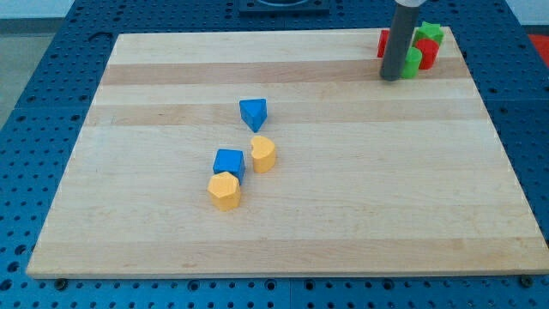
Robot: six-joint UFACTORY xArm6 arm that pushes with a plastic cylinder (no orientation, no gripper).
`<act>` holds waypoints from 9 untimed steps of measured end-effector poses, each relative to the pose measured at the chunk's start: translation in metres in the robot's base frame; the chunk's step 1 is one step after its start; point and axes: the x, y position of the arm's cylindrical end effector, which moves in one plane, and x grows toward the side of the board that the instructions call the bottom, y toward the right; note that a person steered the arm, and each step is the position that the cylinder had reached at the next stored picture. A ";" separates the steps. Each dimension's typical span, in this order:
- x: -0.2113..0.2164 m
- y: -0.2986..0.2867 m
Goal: Move the green circle closer to the red star
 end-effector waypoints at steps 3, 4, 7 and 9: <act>0.011 0.014; 0.011 0.033; -0.004 0.041; -0.004 0.042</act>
